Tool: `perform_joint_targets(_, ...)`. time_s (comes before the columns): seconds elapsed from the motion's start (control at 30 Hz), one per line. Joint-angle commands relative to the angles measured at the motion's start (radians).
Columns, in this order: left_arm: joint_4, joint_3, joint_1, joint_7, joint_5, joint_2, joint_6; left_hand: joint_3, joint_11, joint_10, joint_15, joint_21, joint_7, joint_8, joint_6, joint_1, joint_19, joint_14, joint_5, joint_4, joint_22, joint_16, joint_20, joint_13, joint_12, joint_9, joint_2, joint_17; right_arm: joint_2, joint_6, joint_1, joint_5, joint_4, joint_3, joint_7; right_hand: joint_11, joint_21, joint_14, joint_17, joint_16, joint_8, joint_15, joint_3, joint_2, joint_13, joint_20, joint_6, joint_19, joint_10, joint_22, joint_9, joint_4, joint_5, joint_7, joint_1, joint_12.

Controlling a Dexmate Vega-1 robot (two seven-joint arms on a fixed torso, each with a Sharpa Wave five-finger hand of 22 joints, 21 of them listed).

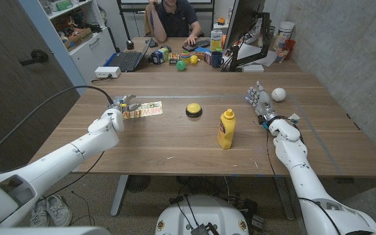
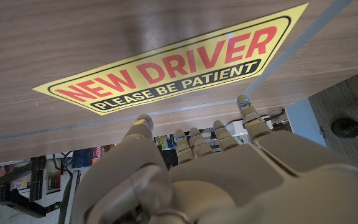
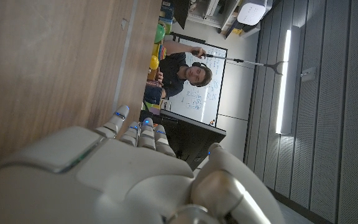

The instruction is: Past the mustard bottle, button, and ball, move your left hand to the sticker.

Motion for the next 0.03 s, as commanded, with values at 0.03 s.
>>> perform_joint_targets(0.03,0.02,0.012,-0.019,-0.015,-0.003,0.004,-0.019,0.004,0.001,-0.009,-0.002,-0.003,-0.002,-0.003,0.01,-0.004,-0.011,-0.013,0.006,0.007,0.003,-0.007,0.004,0.002,-0.003,0.001,0.009,0.001,0.004,0.003,0.003,-0.006,0.005,-0.005,-0.011,0.0,-0.006,0.003,0.003,0.006,0.005,0.004,-0.006,0.032,0.002,-0.001,-0.008,-0.001,0.001,0.005,0.002,0.004,0.004,0.006,-0.009,0.009)
